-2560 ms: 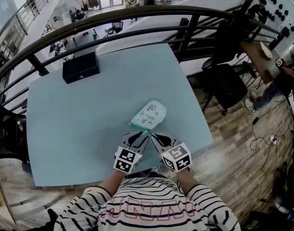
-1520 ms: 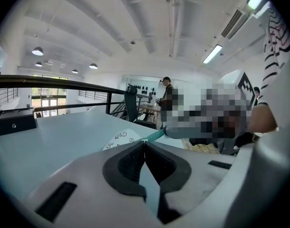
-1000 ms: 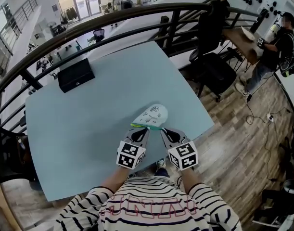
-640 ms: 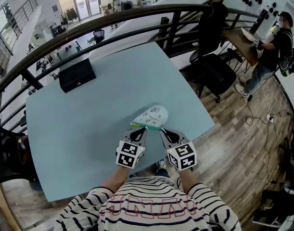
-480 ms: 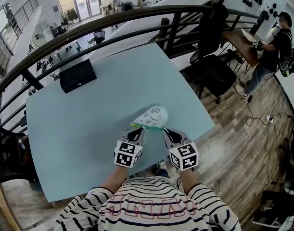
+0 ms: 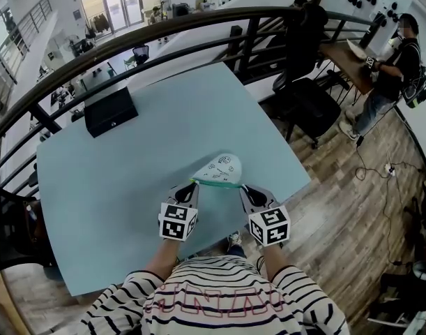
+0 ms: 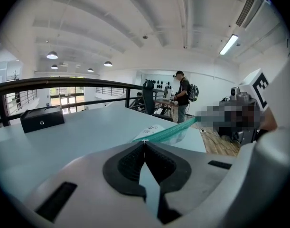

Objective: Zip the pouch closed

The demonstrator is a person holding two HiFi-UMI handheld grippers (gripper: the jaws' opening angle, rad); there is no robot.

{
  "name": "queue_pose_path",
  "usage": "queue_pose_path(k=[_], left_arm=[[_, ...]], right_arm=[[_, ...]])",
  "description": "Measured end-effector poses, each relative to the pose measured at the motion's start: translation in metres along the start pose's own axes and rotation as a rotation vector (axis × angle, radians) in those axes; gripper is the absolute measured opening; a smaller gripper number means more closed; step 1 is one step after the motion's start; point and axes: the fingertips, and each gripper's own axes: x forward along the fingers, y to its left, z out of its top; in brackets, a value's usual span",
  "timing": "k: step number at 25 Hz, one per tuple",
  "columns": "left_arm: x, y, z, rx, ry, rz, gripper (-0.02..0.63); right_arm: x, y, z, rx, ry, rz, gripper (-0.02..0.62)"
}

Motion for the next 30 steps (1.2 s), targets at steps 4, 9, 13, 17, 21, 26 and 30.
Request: queue_pose_path(k=[4,9,13,17,21,26,30], left_arm=[[0.003,0.002,0.0,-0.005,-0.005,0.0,0.025],[0.007,0.009,0.002,-0.003,-0.008,0.009,0.025],[0.01,0.015,0.005,0.001,-0.007,0.021,0.025],[0.018,0.014,0.005,0.023,0.002,0.023,0.025],[0.026,0.013,0.001,0.045,0.024,0.019,0.025],[0.04,0.009,-0.005,0.07,0.052,0.0,0.026],[0.054,0.002,-0.011,0.091,0.078,-0.02,0.026]], right_arm=[[0.002,-0.004,-0.004,0.011,0.002,-0.002,0.037],[0.004,-0.007,-0.009,0.026,0.009,-0.005,0.037],[0.008,-0.008,-0.01,0.028,0.015,-0.001,0.037],[0.011,-0.014,-0.015,0.036,0.028,-0.002,0.037],[0.013,-0.016,-0.021,0.029,0.046,-0.001,0.037],[0.018,-0.026,-0.03,0.023,0.072,-0.014,0.037],[0.019,-0.038,-0.039,0.023,0.095,-0.024,0.037]])
